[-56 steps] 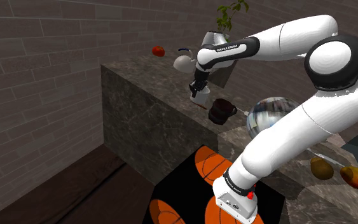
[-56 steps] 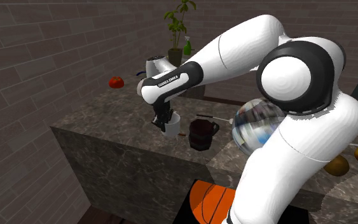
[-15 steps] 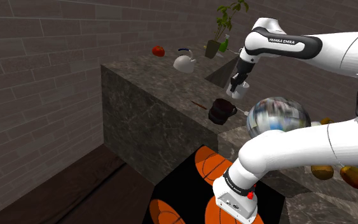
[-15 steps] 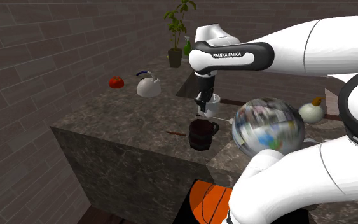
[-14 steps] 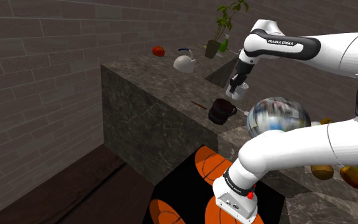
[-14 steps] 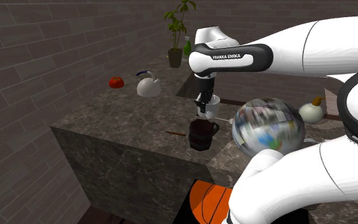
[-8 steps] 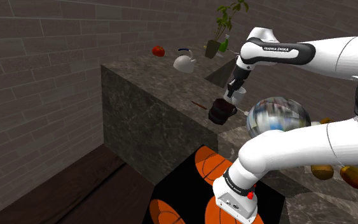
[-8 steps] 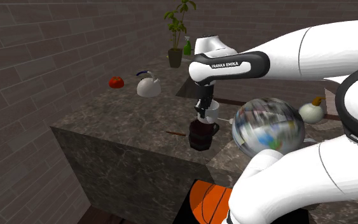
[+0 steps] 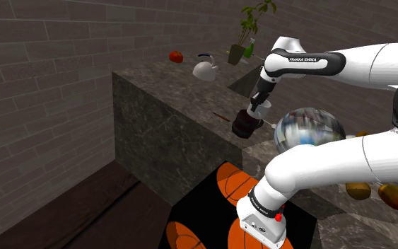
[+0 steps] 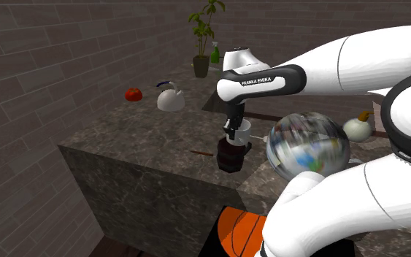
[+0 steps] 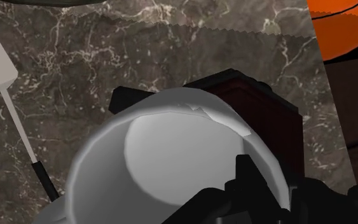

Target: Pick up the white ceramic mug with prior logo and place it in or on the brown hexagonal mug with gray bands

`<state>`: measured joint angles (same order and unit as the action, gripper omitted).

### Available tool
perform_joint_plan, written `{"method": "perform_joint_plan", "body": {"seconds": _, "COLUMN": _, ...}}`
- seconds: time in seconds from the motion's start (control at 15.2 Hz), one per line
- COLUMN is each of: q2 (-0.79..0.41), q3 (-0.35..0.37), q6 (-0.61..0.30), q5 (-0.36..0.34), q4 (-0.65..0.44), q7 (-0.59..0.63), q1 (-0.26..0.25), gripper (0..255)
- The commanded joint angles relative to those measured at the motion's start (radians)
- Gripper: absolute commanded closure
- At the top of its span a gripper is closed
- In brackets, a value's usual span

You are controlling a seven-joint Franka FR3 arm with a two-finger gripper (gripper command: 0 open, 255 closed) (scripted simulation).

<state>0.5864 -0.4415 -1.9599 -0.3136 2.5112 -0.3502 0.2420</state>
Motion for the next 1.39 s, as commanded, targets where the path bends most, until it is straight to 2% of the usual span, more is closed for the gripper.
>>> {"method": "perform_joint_plan", "body": {"seconds": 0.0, "q2": -0.002, "q3": -0.001, "q6": -0.001, "q5": 0.000, "q4": 0.003, "q7": 0.000, "q1": 0.000, "gripper": 255}}
{"method": "perform_joint_plan", "body": {"seconds": 0.13, "q2": -0.002, "q3": -0.001, "q6": -0.001, "q5": 0.000, "q4": 0.003, "q7": 0.000, "q1": -0.001, "gripper": 255}}
{"method": "perform_joint_plan", "body": {"seconds": 0.2, "q2": -0.002, "q3": -0.002, "q6": -0.001, "q5": 0.000, "q4": 0.004, "q7": -0.001, "q1": 0.000, "gripper": 0}}
{"method": "perform_joint_plan", "body": {"seconds": 0.53, "q2": -0.002, "q3": -0.001, "q6": -0.001, "q5": 0.000, "q4": 0.003, "q7": 0.000, "q1": -0.001, "gripper": 0}}
{"method": "perform_joint_plan", "body": {"seconds": 0.79, "q2": 0.022, "q3": 0.032, "q6": 0.132, "q5": 0.023, "q4": -0.105, "q7": -0.004, "q1": -0.009, "gripper": 0}}
{"method": "perform_joint_plan", "body": {"seconds": 1.32, "q2": 0.022, "q3": 0.032, "q6": 0.132, "q5": 0.023, "q4": -0.105, "q7": -0.004, "q1": -0.008, "gripper": 0}}
